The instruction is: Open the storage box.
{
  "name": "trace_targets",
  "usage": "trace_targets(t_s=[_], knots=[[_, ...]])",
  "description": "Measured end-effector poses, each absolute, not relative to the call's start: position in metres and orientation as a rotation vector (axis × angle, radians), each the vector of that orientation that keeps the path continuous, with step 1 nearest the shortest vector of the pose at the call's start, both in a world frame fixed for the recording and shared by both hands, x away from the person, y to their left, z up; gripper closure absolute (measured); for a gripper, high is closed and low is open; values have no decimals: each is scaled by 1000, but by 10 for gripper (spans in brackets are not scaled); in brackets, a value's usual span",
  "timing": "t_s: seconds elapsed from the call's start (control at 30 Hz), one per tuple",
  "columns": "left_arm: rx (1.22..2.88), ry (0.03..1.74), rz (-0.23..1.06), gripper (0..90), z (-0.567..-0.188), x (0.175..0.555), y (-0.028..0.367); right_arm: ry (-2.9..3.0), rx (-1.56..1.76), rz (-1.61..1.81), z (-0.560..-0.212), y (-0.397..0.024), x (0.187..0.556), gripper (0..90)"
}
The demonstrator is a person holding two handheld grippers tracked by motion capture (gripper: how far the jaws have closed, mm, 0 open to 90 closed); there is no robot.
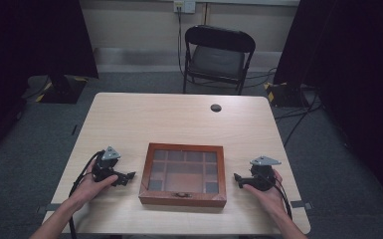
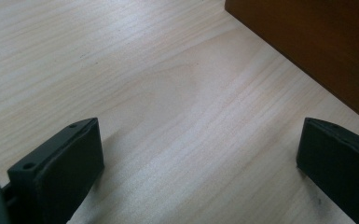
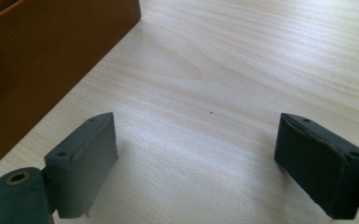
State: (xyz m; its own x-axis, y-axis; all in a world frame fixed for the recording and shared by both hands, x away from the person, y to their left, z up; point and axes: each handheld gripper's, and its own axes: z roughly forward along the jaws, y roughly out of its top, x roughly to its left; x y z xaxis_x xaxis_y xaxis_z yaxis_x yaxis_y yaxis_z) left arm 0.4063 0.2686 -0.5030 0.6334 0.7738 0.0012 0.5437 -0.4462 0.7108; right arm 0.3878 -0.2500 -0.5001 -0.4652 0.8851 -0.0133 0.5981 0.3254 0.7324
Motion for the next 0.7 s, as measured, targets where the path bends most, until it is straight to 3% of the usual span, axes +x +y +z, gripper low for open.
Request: trace_targets(t_s=[0.3,0.33,0.37,0.7], knots=[[2165,1009,439,15,-501,406,269,2177,1322,936,-500,-250,387,119],[2155,1012,439,79,-501,406,269,2177,1322,936,-500,-250,387,119],[2147,1014,437,201,-499,405,269,2177,1323,936,-500,-250,387,120],[2158,989,378,219,-481,405,252,2179,1321,940,-500,-250,387,120]])
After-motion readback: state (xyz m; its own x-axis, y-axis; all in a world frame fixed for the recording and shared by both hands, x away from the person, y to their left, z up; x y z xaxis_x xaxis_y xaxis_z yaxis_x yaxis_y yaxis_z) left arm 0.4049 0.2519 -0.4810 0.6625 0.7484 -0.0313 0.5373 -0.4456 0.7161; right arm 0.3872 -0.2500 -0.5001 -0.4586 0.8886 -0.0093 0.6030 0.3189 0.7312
